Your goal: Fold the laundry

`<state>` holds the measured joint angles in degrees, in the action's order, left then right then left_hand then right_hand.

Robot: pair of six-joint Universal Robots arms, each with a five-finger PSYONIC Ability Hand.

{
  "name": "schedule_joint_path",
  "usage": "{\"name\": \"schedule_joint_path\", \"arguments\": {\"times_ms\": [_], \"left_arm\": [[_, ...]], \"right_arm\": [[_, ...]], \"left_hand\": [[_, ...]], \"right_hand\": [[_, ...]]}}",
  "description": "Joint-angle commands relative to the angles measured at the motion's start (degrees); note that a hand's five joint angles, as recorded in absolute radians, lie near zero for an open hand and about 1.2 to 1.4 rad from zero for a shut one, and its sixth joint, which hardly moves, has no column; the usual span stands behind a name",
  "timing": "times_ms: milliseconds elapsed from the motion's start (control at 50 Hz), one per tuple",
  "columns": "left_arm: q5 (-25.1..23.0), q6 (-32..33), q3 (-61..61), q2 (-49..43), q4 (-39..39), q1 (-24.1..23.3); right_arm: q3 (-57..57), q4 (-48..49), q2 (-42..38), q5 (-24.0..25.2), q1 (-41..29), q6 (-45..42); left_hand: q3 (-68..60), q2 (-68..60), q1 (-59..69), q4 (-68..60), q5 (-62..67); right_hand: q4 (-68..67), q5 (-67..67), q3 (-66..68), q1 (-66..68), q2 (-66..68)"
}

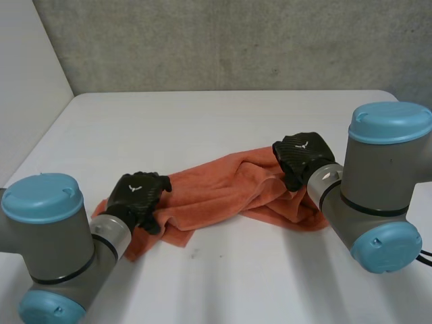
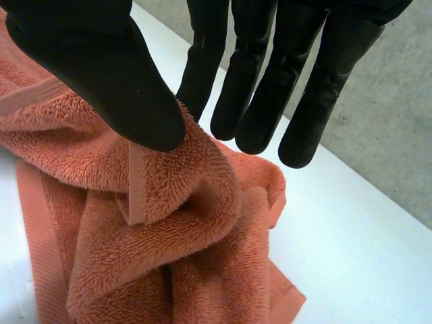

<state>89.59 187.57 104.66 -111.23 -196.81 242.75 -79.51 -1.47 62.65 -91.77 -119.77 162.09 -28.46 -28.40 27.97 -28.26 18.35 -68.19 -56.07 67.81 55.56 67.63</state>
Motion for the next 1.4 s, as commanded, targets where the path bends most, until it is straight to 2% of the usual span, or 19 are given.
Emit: {"name": "schedule_joint_path", "arguments": {"times_ms": [20,200,420,500,600,640,760,800,920,1040,1140,1180,1200,1240,1260,1300,1340,1360,1400], "left_arm": [[0.5,0.0,1.4,2.0,1.1,-4.2],[3.7,-0.5,1.3,1.8,1.0,-8.1],[11.0,0.2,-4.4,-7.2,-1.3,-8.2],[11.2,0.2,-5.8,-8.5,-2.3,-7.6],[11.2,0.2,-6.6,-9.2,-5.3,-6.2],[11.2,0.1,-6.5,-9.2,-8.0,-4.7],[11.0,0.2,-6.5,-9.1,-11.0,-4.3],[11.0,0.2,-6.7,-9.2,-11.4,-4.3],[11.0,0.3,-6.8,-9.6,-11.2,-4.2],[10.9,3.2,-7.5,-10.1,-11.4,-3.4],[10.8,9.6,-10.8,-11.6,-13.6,-2.1],[9.5,13.8,-15.2,-12.0,-17.3,-1.9],[9.5,13.8,-15.2,-12.0,-17.3,-1.9],[8.1,15.8,-18.4,-11.9,-19.3,-1.9],[6.5,17.5,-21.7,-11.6,-21.1,-1.8],[5.1,19.1,-25.3,-10.8,-22.7,-1.4],[3.1,20.3,-31.2,-7.7,-26.1,-0.3],[3.0,20.3,-31.2,-7.7,-26.1,-0.3],[2.5,20.0,-33.0,-5.7,-28.3,-0.1]], "right_arm": [[-1.2,2.5,-0.1,-0.1,0.0,2.3],[-1.9,3.4,0.1,-0.1,0.0,5.2],[-4.6,3.6,0.7,0.1,0.1,5.2],[-5.5,3.6,0.7,0.4,0.2,5.0],[-7.6,3.3,1.2,0.9,2.1,4.2],[-9.3,3.3,2.2,1.8,2.3,3.4],[-10.8,3.3,3.4,2.6,2.3,2.4],[-11.4,3.2,4.1,2.6,2.3,1.1],[-11.6,3.0,4.4,2.6,2.3,-3.2],[-10.2,1.2,2.9,2.3,2.2,-12.7],[-3.2,1.6,-2.0,1.9,1.8,-14.8],[5.6,2.4,-5.8,1.7,1.5,-13.6],[5.7,2.4,-5.8,1.7,1.5,-13.6],[16.6,6.4,-8.0,1.0,1.3,-12.2],[16.7,6.4,-8.0,1.0,1.3,-12.1],[22.0,9.6,-8.0,0.1,1.3,-11.2],[30.2,18.3,-6.6,-2.6,1.3,-8.7],[30.2,18.3,-6.6,-2.6,1.3,-8.7],[32.7,28.1,-1.9,-5.1,1.9,-6.0]], "left_hand": [[5.9,5.9,-5.5,5.8,-5.8],[6.0,5.9,-5.5,5.8,-5.9],[3.4,3.4,-3.0,3.2,-3.3],[0.7,0.7,-0.3,0.6,-0.6],[-12.2,-12.3,12.7,-12.4,12.3],[-26.9,-27.0,27.4,-27.1,27.0],[-38.4,-38.5,38.9,-38.6,38.5],[-50.7,-50.7,51.1,-50.9,50.8],[-51.5,-51.6,52.0,-51.7,51.6],[-51.5,-51.6,52.0,-51.7,51.6],[-51.5,-51.6,52.0,-51.7,51.6],[-51.5,-51.6,52.0,-51.7,51.6],[-51.5,-51.6,52.0,-51.7,51.6],[-51.5,-51.6,52.0,-51.7,51.6],[-51.5,-51.6,52.0,-51.7,51.6],[-51.5,-51.6,52.0,-51.7,51.6],[-51.5,-51.6,52.0,-51.7,51.6],[-51.5,-51.6,52.0,-51.7,51.6],[-51.5,-51.6,52.0,-51.7,51.6]], "right_hand": [[-11.8,-13.9,12.2,24.4,12.4],[-11.8,-13.9,12.2,24.4,12.4],[-11.8,-13.9,12.2,24.4,12.4],[-11.8,-13.9,12.2,24.4,12.4],[-11.8,-13.9,12.2,24.4,12.4],[-11.8,-13.9,12.2,24.4,12.4],[-11.8,-13.9,12.2,24.4,12.4],[-11.8,-13.9,12.2,24.4,12.4],[-11.8,-13.9,12.2,24.4,12.4],[-11.8,-13.9,12.2,24.4,12.4],[-11.8,-13.9,12.2,24.4,12.4],[-11.8,-13.9,12.2,24.4,12.4],[-11.8,-13.9,12.2,24.4,12.4],[-11.8,-13.9,12.2,24.4,12.4],[-11.8,-13.9,12.2,24.4,12.4],[-11.8,-13.9,12.2,24.4,12.4],[-11.8,-13.9,12.2,24.4,12.4],[-11.8,-13.9,12.2,24.4,12.4],[-11.8,-13.9,12.2,24.4,12.4]]}}
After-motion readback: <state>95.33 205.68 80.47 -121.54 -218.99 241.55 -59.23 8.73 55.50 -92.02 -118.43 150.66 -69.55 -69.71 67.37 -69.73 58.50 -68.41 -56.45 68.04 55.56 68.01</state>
